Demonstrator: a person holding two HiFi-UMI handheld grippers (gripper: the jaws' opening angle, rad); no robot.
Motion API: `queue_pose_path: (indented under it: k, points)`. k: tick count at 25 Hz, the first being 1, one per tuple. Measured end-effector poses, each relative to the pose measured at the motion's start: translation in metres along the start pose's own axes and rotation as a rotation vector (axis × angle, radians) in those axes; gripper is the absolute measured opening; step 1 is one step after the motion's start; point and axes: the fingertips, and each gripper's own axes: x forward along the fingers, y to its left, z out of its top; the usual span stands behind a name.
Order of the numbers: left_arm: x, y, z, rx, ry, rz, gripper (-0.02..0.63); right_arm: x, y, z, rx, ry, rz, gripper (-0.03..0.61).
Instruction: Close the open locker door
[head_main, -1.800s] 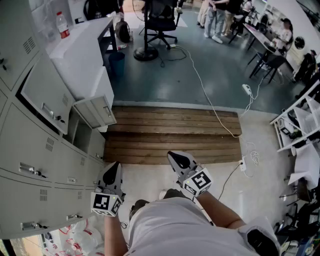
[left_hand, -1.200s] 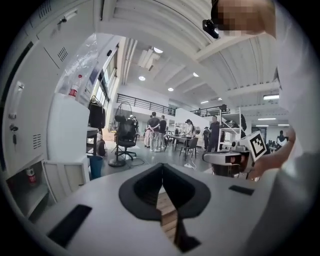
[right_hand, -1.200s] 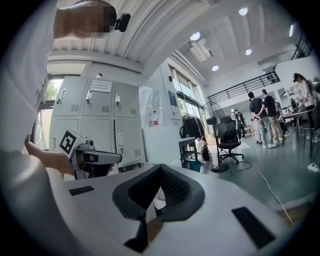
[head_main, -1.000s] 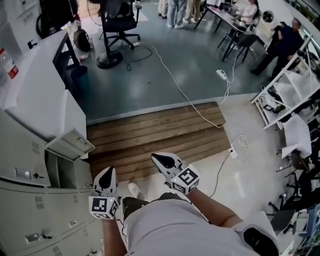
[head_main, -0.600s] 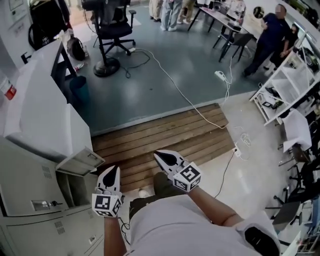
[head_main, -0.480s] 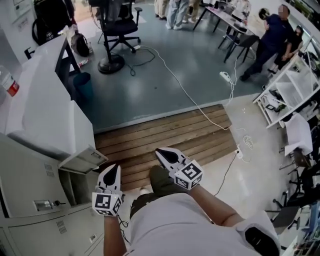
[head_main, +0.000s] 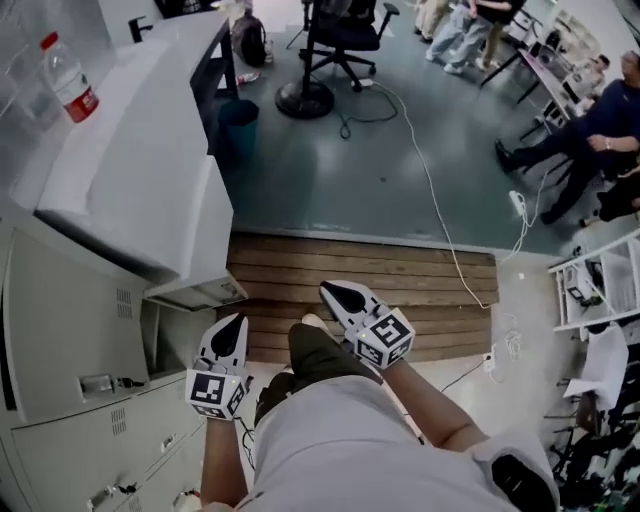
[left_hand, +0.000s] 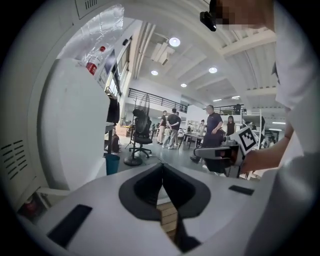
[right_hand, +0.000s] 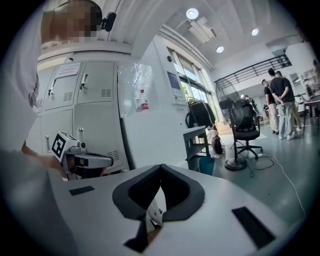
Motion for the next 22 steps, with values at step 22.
queue_pose_path:
  k: [22]
  points:
    - [-0.055, 0.061, 0.041, -0.266, 0.063, 0.755, 0.005, 0.165, 0.045, 0.031, -0.157, 0.344, 0.776, 0.020]
